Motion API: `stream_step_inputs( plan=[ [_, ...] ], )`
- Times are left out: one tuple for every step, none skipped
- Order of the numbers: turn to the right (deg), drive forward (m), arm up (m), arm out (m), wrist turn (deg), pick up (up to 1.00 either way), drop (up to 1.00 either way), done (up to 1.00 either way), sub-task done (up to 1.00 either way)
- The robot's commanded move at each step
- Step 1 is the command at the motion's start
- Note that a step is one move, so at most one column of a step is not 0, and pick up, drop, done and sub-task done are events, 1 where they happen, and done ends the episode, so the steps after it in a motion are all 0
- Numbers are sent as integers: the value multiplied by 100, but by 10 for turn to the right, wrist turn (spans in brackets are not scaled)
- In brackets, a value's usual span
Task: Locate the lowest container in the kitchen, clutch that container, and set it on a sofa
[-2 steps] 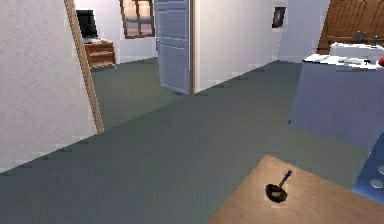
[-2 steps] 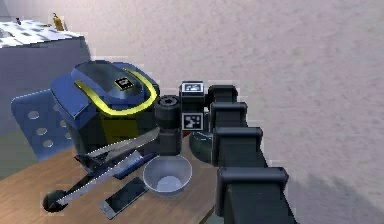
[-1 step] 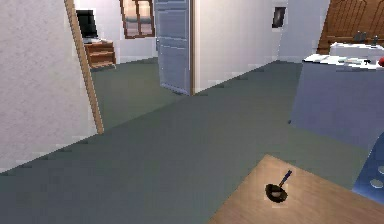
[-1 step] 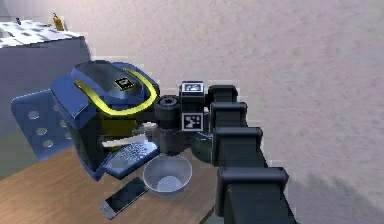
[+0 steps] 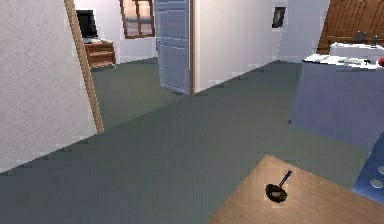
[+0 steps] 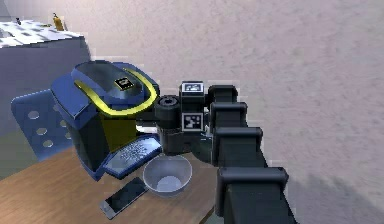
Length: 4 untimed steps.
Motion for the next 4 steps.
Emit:
stream_step_inputs(
  plan=[
    [0, 0, -26, 0, 0, 0, 0, 0, 0],
    [0, 0, 0, 0, 0, 100, 0, 0, 0],
    [0, 0, 10, 0, 0, 0, 0, 0, 0],
    [0, 0, 16, 0, 0, 0, 0, 0, 0]
  ],
)
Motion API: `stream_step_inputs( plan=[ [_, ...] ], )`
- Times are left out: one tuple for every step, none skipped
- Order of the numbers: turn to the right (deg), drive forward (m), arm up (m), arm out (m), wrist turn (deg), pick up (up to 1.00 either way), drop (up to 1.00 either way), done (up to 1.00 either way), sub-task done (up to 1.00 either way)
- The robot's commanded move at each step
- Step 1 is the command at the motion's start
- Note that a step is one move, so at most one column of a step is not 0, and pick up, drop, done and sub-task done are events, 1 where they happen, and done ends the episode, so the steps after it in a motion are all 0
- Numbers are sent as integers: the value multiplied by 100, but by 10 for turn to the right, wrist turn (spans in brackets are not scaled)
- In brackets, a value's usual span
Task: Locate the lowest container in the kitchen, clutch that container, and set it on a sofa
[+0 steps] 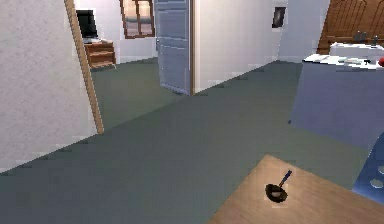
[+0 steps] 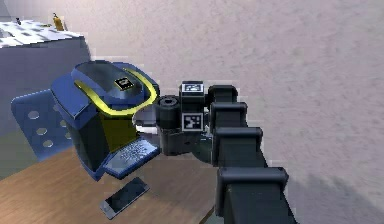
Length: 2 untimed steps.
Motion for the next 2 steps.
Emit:
stream_step_inputs(
  plan=[
    [0, 0, 0, 0, -450, 0, 0, 0, 0],
    [0, 0, 0, 0, -450, 0, 0, 0, 0]
  ],
)
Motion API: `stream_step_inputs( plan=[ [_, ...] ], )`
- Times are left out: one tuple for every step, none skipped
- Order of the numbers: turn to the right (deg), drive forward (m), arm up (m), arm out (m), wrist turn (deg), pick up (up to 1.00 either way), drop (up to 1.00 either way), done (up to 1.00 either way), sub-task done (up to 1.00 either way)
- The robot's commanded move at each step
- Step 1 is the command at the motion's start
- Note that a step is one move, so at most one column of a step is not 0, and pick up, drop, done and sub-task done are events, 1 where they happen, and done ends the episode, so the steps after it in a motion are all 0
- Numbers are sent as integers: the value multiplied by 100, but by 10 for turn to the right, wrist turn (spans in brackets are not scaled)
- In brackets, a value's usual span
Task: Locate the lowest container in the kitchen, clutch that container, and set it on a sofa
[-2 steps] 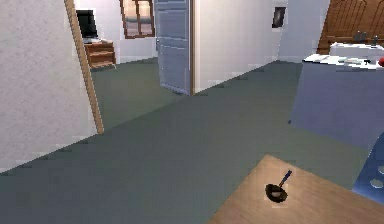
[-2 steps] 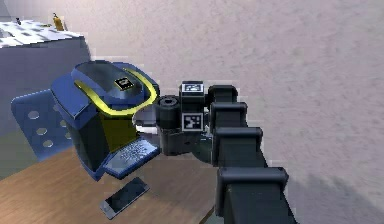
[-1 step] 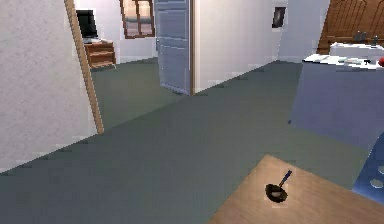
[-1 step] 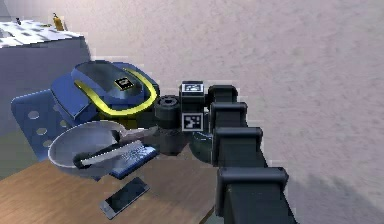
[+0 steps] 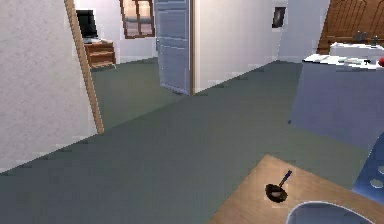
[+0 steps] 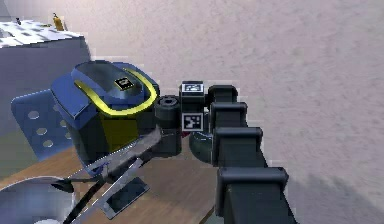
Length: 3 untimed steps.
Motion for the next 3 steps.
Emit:
stream_step_inputs(
  plan=[
    [0, 0, 0, 0, -210, 0, 0, 0, 0],
    [0, 0, 0, -16, 0, 0, 0, 0, 0],
    [-450, 0, 0, 0, 0, 0, 0, 0, 0]
  ],
)
